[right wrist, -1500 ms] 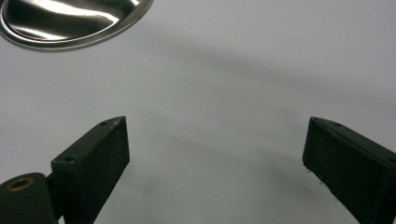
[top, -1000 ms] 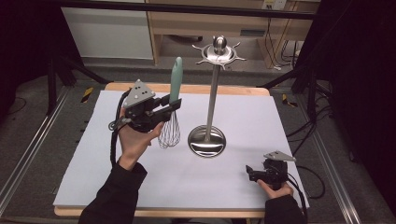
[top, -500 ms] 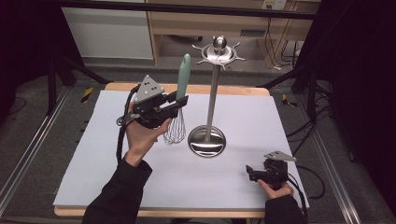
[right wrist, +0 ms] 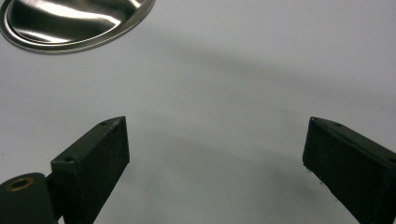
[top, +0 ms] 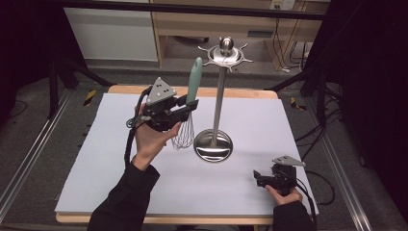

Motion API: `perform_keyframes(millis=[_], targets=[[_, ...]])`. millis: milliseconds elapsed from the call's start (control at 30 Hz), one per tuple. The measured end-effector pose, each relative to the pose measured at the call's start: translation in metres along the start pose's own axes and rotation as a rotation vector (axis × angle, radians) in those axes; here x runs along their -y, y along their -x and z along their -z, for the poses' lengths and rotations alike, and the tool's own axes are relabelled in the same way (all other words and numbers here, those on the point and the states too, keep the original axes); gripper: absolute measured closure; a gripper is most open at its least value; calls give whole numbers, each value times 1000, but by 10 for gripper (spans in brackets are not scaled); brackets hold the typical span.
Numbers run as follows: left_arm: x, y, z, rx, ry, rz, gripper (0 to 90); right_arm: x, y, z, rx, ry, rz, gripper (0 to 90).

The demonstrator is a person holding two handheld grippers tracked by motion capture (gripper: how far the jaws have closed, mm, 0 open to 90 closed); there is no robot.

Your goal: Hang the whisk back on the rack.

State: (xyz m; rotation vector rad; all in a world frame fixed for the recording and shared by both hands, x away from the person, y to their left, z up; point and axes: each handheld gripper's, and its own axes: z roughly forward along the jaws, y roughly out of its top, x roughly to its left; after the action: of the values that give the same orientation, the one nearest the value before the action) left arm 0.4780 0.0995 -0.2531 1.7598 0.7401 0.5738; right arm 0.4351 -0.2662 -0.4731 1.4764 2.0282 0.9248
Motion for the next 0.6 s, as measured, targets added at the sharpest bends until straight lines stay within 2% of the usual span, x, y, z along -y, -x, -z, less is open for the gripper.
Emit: perform_keyframes(millis=[600], targets=[[-7, 3, -10, -14, -41, -19, 688, 0, 0, 0, -2, 1, -2, 77]])
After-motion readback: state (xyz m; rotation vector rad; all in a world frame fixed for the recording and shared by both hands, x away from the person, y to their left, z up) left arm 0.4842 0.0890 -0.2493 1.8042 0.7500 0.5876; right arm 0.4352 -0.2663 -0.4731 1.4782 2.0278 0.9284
